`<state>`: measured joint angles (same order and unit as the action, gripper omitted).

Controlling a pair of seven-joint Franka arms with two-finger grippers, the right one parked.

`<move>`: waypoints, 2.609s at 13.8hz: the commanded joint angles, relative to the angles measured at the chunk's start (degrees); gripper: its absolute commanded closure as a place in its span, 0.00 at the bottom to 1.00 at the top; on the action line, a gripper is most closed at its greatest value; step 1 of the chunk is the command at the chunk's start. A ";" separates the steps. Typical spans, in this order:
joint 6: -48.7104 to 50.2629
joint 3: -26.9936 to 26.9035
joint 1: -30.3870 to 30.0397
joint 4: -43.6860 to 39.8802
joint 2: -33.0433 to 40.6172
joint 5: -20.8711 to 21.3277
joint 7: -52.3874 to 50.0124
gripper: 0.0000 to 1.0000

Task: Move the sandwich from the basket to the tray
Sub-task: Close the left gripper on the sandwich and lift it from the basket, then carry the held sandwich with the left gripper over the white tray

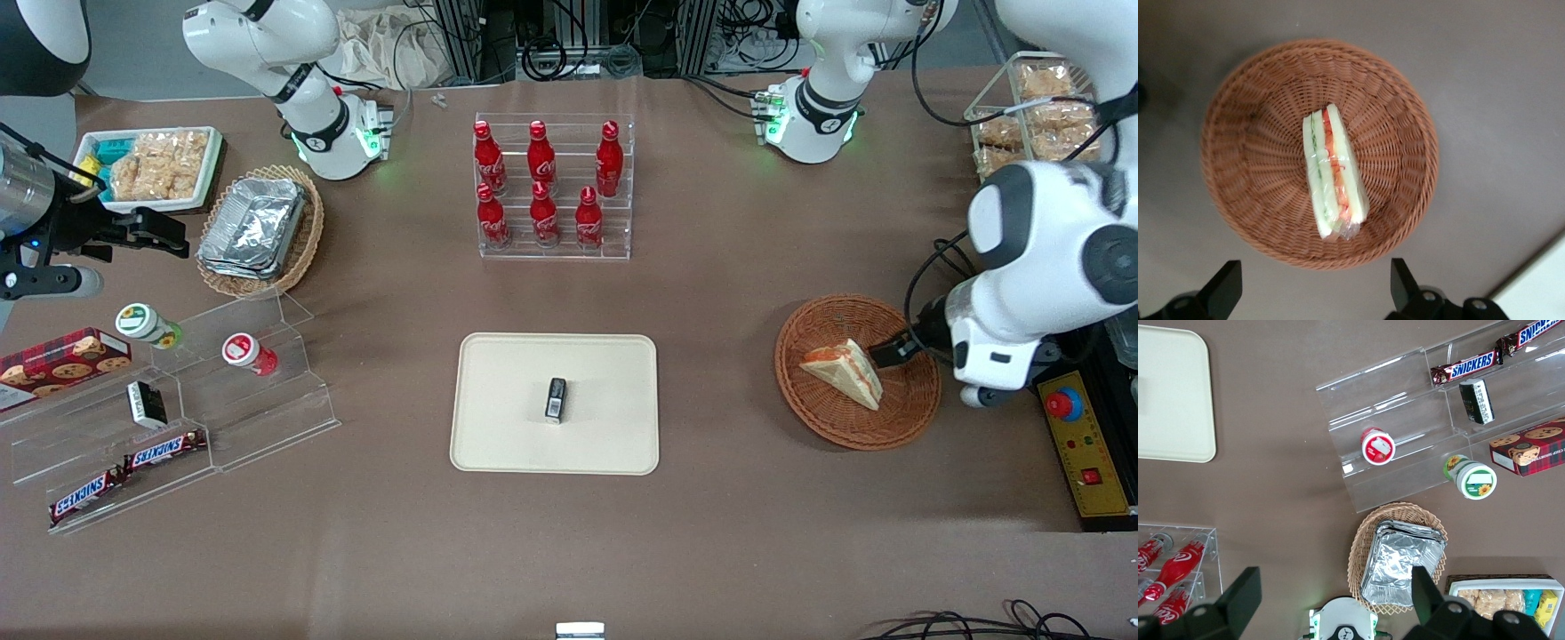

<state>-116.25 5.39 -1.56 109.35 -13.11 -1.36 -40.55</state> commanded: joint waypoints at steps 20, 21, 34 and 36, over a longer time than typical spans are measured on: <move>7.53 7.95 6.90 -6.95 0.28 2.41 -6.75 1.00; 7.09 8.66 8.13 -7.39 -0.33 2.32 -5.00 1.00; -14.08 14.64 19.22 -17.33 -22.92 5.83 6.72 1.00; -14.88 14.64 19.66 -17.68 -25.63 12.65 6.97 1.00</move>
<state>-130.85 20.44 17.22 93.91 -36.09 6.45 -32.44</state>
